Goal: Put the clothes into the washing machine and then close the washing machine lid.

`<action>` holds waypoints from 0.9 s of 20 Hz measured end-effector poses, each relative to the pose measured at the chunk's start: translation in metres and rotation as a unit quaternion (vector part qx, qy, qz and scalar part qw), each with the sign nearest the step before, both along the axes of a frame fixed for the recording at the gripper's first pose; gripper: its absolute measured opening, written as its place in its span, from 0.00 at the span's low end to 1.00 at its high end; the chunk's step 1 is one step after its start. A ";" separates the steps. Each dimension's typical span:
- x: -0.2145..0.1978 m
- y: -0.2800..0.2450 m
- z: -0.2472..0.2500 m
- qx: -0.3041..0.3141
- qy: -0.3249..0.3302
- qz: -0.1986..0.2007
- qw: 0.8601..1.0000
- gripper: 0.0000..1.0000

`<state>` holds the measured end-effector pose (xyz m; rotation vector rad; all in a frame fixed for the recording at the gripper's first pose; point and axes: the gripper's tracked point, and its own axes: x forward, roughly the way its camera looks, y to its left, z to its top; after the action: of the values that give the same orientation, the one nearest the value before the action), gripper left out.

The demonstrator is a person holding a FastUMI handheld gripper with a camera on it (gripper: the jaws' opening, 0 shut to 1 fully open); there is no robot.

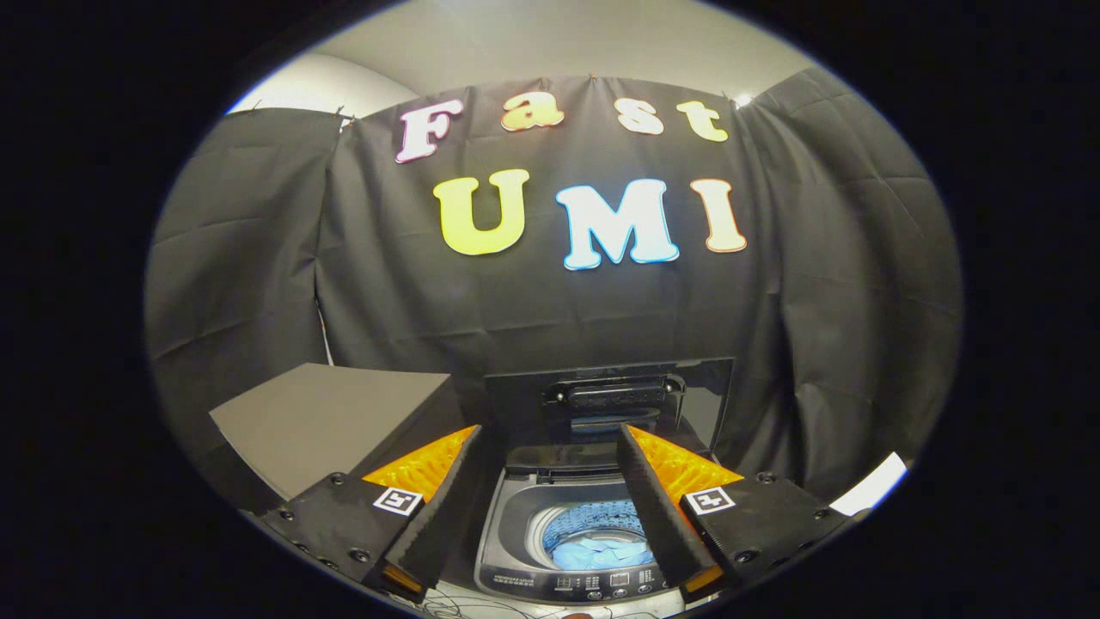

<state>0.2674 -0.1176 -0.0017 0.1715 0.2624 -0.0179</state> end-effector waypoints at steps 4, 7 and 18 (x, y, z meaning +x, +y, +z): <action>-0.045 0.004 0.013 0.004 -0.016 -0.015 1.000 0.96; -0.073 0.012 0.010 -0.037 -0.029 -0.016 0.999 0.96; -0.134 0.049 0.012 -0.072 -0.062 -0.007 0.995 0.97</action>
<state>0.1334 -0.0686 0.0103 0.0299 0.1345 -0.0395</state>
